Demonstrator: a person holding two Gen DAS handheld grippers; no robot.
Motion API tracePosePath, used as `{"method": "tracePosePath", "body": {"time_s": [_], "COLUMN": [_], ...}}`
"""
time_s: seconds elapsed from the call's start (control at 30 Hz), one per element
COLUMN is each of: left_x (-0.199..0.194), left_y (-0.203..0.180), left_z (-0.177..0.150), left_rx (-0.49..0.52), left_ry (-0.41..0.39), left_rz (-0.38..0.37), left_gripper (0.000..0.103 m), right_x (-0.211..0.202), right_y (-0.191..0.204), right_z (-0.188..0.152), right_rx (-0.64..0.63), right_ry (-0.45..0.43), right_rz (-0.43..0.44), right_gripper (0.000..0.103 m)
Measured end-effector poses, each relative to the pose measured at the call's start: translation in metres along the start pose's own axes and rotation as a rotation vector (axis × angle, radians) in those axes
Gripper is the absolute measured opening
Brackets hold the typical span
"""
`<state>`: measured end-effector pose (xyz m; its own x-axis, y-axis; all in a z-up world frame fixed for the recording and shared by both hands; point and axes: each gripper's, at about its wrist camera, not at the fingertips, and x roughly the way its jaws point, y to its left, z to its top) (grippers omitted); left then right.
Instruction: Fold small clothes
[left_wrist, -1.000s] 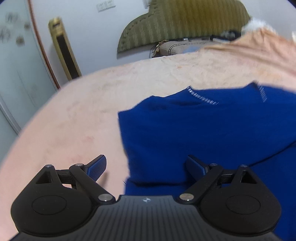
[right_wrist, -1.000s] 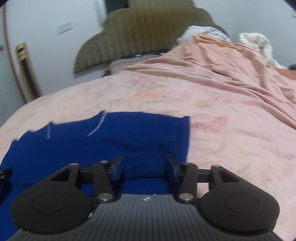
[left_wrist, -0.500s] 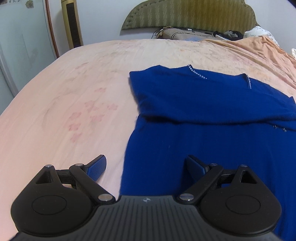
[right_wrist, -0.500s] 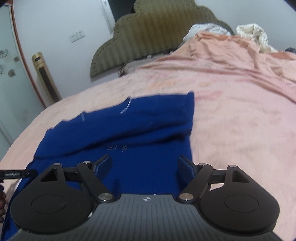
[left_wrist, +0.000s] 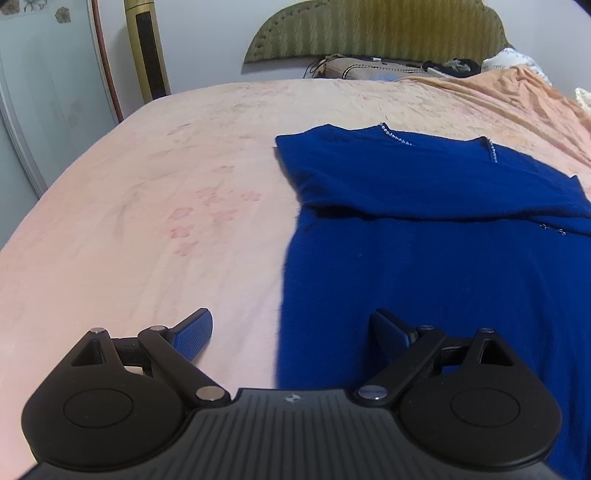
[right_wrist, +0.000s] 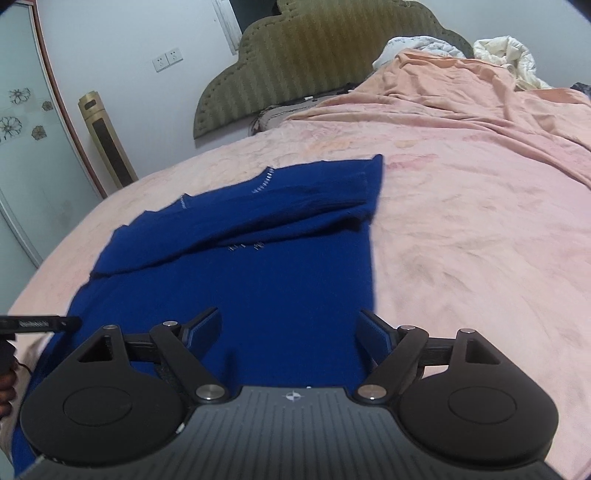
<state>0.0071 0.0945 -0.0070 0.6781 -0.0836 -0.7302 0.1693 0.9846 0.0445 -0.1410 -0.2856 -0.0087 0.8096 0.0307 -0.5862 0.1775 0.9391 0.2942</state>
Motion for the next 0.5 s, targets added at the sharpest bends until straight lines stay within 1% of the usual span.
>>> {"method": "tracePosePath", "body": {"time_s": [0.07, 0.13, 0.23, 0.27, 0.3, 0.33, 0.37, 0.4, 0.43, 0.47, 0.5], "left_x": [0.000, 0.002, 0.001, 0.001, 0.002, 0.002, 0.001, 0.000, -0.001, -0.003, -0.002], "left_y": [0.013, 0.025, 0.027, 0.024, 0.019, 0.015, 0.009, 0.002, -0.003, -0.005, -0.006], "left_z": [-0.003, -0.007, -0.009, -0.009, -0.009, -0.009, -0.009, -0.009, -0.009, -0.008, -0.007], "left_rx": [-0.018, -0.040, -0.032, -0.025, -0.012, 0.000, 0.022, 0.052, 0.070, 0.069, 0.059], "left_ry": [0.022, 0.061, 0.057, 0.057, 0.057, 0.053, 0.043, 0.034, 0.029, 0.027, 0.034], "left_rz": [-0.057, -0.128, -0.152, -0.160, -0.178, -0.187, -0.180, -0.179, -0.196, -0.212, -0.241], "left_gripper": [0.094, 0.094, 0.093, 0.093, 0.089, 0.085, 0.072, 0.052, 0.041, 0.021, 0.008], "right_x": [-0.006, -0.010, -0.014, -0.014, -0.013, -0.011, -0.009, -0.007, -0.005, -0.003, -0.001], "right_y": [-0.009, -0.021, -0.034, -0.035, -0.033, -0.030, -0.026, -0.022, -0.019, -0.016, -0.014], "right_z": [-0.006, -0.013, -0.021, -0.022, -0.023, -0.023, -0.022, -0.023, -0.023, -0.023, -0.023], "right_rx": [0.003, 0.031, 0.090, 0.093, 0.087, 0.074, 0.059, 0.047, 0.038, 0.030, 0.027], "right_ry": [0.007, 0.019, 0.022, 0.022, 0.027, 0.034, 0.040, 0.043, 0.050, 0.057, 0.056], "right_rz": [-0.021, -0.033, 0.009, 0.024, 0.036, 0.047, 0.055, 0.062, 0.071, 0.074, 0.066], "right_gripper": [0.083, 0.083, 0.083, 0.085, 0.083, 0.077, 0.071, 0.061, 0.052, 0.033, 0.018]}}
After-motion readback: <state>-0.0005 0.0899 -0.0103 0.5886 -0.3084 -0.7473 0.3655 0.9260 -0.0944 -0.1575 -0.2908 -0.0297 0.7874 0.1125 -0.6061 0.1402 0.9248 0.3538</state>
